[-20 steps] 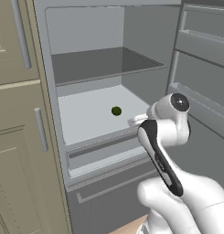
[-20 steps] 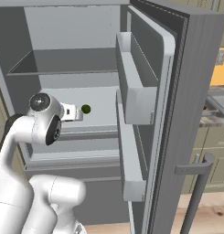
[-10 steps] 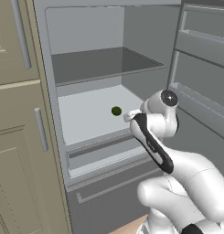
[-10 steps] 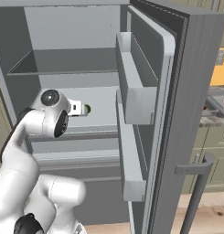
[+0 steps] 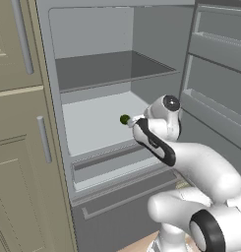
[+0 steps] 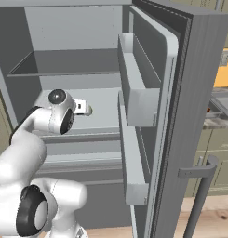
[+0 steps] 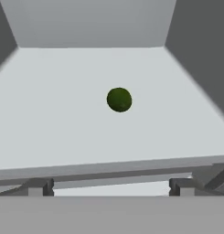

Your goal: Place one lime and one chicken drumstick in each tupperware on the nearby counter, to pack two identical lunches.

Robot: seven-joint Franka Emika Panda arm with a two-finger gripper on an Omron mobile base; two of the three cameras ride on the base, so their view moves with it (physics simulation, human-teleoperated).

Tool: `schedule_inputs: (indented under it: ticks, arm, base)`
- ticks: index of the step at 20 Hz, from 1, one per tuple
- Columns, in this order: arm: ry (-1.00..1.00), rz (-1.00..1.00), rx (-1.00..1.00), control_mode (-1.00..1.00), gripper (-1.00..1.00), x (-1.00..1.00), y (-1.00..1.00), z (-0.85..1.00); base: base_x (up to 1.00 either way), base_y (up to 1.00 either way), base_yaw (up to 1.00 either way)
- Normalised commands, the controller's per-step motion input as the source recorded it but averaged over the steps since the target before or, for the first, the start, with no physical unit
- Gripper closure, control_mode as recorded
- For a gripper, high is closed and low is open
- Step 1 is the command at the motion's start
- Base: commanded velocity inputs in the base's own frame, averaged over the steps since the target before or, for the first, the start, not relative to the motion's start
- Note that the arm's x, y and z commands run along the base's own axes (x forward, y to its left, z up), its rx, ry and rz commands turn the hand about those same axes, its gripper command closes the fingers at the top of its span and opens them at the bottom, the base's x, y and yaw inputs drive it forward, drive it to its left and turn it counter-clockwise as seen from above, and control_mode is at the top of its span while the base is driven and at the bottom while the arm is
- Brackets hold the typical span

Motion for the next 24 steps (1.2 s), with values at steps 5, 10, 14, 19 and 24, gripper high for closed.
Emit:
schedule_inputs:
  ticks: [5, 10, 14, 19, 24]
  arm:
    - [0.00, 0.00, 0.00, -1.00, -1.00, 0.42, 0.00, -0.14]
    - [0.00, 0.00, 0.00, -1.00, -1.00, 0.39, 0.00, -0.16]
    - [0.01, 0.00, 0.00, -1.00, -1.00, 0.43, 0.04, -0.17]
    - [0.02, 0.00, 0.00, -1.00, -1.00, 0.45, 0.08, -0.20]
    - [0.02, 0.00, 0.00, -1.00, -1.00, 0.44, 0.07, -0.22]
  base:
    - [0.00, 0.00, 0.00]
    - [0.00, 0.00, 0.00]
    - [0.00, 0.00, 0.00]
    - [0.00, 0.00, 0.00]
    - [0.00, 0.00, 0.00]
